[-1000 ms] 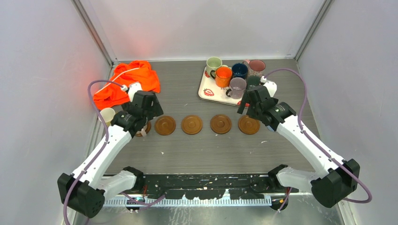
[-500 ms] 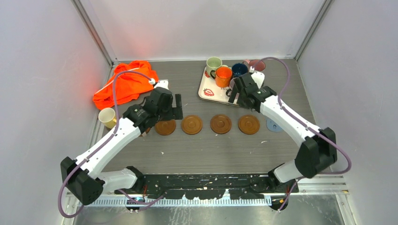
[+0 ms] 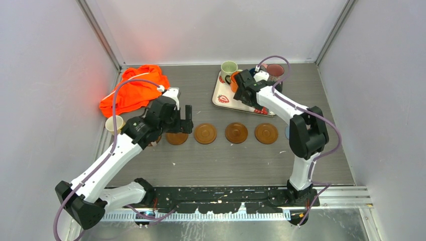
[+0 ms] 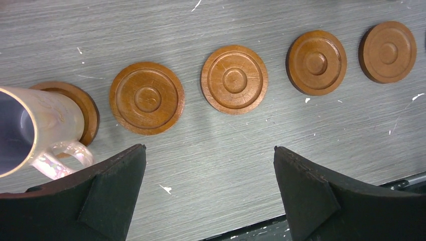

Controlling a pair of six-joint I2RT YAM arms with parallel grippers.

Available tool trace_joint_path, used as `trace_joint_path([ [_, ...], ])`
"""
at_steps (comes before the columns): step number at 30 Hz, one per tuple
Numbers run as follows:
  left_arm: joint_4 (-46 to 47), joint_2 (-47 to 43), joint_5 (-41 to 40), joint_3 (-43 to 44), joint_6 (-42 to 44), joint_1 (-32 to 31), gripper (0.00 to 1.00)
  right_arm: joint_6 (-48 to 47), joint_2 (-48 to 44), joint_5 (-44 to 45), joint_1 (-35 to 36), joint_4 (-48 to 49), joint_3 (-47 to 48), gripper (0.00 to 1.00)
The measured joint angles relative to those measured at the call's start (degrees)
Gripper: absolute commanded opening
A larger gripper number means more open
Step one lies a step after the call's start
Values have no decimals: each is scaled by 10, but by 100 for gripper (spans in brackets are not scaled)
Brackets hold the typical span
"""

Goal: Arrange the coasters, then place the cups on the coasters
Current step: Pick up the cup from the tray.

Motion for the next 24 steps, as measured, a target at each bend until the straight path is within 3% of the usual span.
trace_joint_path([
  [24, 19, -20, -1, -39, 59, 0, 100, 122, 113, 64, 0, 3, 73, 73],
])
